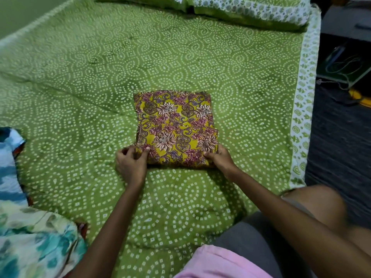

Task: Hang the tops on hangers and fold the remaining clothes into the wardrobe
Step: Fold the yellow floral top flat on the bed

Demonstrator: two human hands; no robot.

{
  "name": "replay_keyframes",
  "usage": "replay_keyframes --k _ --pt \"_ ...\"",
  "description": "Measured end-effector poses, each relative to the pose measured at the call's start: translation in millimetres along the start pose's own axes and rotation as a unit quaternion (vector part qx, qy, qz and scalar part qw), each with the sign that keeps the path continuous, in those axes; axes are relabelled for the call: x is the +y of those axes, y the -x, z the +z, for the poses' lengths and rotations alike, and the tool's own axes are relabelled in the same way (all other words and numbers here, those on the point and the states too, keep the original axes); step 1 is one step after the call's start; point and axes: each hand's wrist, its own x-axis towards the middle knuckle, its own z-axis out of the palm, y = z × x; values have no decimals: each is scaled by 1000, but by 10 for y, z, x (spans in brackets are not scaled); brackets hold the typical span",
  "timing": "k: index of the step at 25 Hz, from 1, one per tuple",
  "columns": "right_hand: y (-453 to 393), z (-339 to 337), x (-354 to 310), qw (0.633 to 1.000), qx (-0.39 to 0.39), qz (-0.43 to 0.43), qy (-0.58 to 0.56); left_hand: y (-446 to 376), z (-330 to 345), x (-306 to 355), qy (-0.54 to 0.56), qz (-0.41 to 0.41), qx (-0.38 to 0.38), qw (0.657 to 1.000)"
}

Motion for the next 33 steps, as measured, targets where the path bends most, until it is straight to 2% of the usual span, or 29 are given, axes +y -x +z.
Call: replay_keyframes --k 2,4,6,9,11,14,18,19,21,24,27,30,33 --pt "20 18 114 1000 9 -19 13 40 -40 -163 -44 -31 -11 998" --pt "-6 44 156 999 33 -31 18 18 -55 -177 26 -38 -37 998" --pt "12 59 185 998 45 -51 17 64 -52 -86 95 -1 -23 995" --pt "94 41 203 997 25 -69 -19 193 -75 -42 111 110 -4 988" --pt "102 46 178 997 17 -63 -50 212 -84 -112 118 129 -24 984" --pt "42 105 96 996 43 -68 -46 118 -71 -109 99 111 -23 989" --pt "-11 163 8 979 91 -174 45 105 -53 22 61 92 -9 994" --pt "-26 155 21 977 97 -173 77 111 -54 -7 45 84 -7 995" --pt "-51 128 51 978 107 -116 136 134 -73 -69 -3 43 -15 999" --pt "-122 129 -8 974 116 -48 186 66 -92 35 -136 -2 -26 990" --pt "-168 205 -119 956 163 -43 240 -48 -53 292 -178 29 -16 984" --pt "-175 233 -154 931 199 -74 299 -93 -37 411 -187 56 -22 980" --pt "-114 200 -49 879 193 -91 427 -21 -12 242 -241 96 -38 965"
